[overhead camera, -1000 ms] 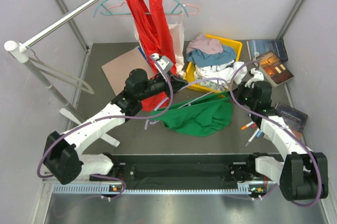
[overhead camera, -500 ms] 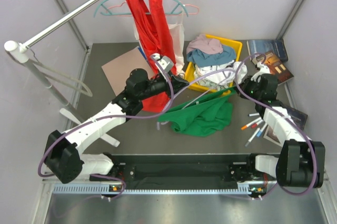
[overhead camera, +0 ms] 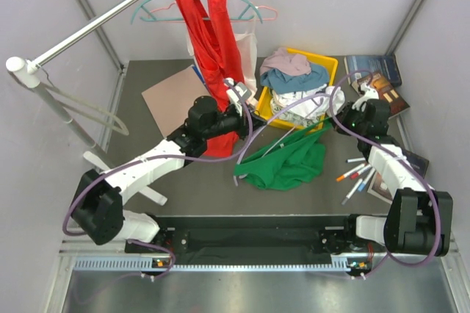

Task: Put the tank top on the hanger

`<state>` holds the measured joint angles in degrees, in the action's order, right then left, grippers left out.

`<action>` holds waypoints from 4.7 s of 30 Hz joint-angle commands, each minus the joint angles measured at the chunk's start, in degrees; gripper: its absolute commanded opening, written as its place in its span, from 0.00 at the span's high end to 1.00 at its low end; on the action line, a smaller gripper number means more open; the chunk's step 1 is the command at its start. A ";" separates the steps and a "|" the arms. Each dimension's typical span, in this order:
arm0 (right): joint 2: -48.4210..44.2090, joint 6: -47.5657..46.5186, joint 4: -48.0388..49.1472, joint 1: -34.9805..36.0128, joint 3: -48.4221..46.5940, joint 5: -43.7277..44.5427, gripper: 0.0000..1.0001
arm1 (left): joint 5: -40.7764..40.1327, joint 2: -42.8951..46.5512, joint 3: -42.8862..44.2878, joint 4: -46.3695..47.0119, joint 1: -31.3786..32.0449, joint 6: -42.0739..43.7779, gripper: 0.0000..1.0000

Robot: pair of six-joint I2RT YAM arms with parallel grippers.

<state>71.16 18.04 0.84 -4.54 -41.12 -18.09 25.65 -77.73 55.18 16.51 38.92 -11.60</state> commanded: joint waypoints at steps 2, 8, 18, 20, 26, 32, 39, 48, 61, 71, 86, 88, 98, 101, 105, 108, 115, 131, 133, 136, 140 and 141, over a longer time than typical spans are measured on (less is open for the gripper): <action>-3.04 -1.08 2.94 -1.44 1.66 2.88 1.00 | 0.89 -2.24 2.39 -2.01 0.63 4.56 1.00; -3.30 0.50 5.74 1.54 5.79 -0.29 1.00 | 2.30 -5.75 2.22 -0.61 2.48 2.29 1.00; 1.00 3.93 10.58 4.10 10.53 2.62 1.00 | -1.12 -7.08 -2.70 0.71 5.47 1.05 1.00; 1.09 4.28 10.76 4.10 10.71 3.76 1.00 | -1.74 -6.82 -5.33 1.50 5.73 0.61 1.00; 1.36 3.58 8.83 2.87 8.96 6.66 1.00 | -3.85 -5.06 -8.68 1.51 6.79 1.05 1.00; 1.88 2.70 6.72 -0.64 6.41 8.42 1.00 | -5.43 -3.92 -10.35 1.76 7.84 2.10 1.00; 4.08 2.52 6.72 -5.22 4.21 5.17 1.00 | -4.56 -3.39 -11.14 1.42 8.37 2.63 1.00; 6.10 1.38 4.88 -6.28 -0.18 4.99 1.00 | -5.08 -3.39 -10.97 0.54 9.60 3.95 1.00; 2.24 -0.29 -0.14 -7.24 -2.73 6.22 1.00 | -7.46 -4.44 -10.88 0.36 10.04 4.48 1.00; -1.89 -1.34 -5.14 -6.89 -6.77 5.35 1.00 | -7.54 -4.97 -10.09 0.10 10.39 4.56 1.00; -5.41 -3.19 -11.73 10.67 -9.76 12.37 1.00 | -8.25 -5.59 -8.07 1.33 10.92 3.51 1.00; -5.50 -2.58 -12.27 15.68 -10.20 12.90 1.00 | -8.33 -5.32 -7.63 1.33 10.83 3.42 1.00; -5.94 1.11 -17.01 33.44 -12.05 17.82 1.00 | -10.79 -0.23 -6.75 0.63 10.83 3.07 1.00; -6.99 1.90 -18.33 36.17 -13.36 19.39 1.00 | -12.72 2.58 -5.44 -0.95 10.83 3.77 1.00; -9.45 2.35 -21.05 39.33 -16.70 20.20 1.00 | -14.66 4.96 -1.84 -5.25 10.74 5.09 1.00; -11.56 2.52 -22.90 40.57 -19.60 20.55 1.00 | -16.77 5.84 1.15 -9.21 10.74 6.06 1.00; -12.71 2.70 -25.45 42.06 -23.74 16.07 1.00 | -20.02 6.45 7.03 -14.49 10.74 9.13 1.00; -18.33 -9.42 -35.11 44.26 -32.18 10.97 0.09 | 8.27 11.63 13.82 -31.45 0.38 15.02 1.00; -19.65 -12.93 -35.99 44.35 -32.18 8.69 0.08 | 9.94 13.57 13.20 -34.33 -0.50 17.04 1.00; -21.14 -17.33 -36.53 44.35 -30.78 3.78 0.08 | 11.96 14.80 14.43 -38.29 -1.12 19.15 1.00; -20.97 -21.64 -34.51 44.35 -27.35 -5.28 0.09 | 17.75 14.72 17.24 -46.45 -1.21 20.82 1.00; -20.97 -22.52 -32.59 44.35 -26.39 -7.90 0.10 | 18.29 14.37 18.55 -47.88 -1.21 21.52 1.00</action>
<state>49.04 1.91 -34.02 39.03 -70.61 -15.44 35.77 -64.53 68.49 -25.63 37.87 6.66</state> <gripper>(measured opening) 0.911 0.035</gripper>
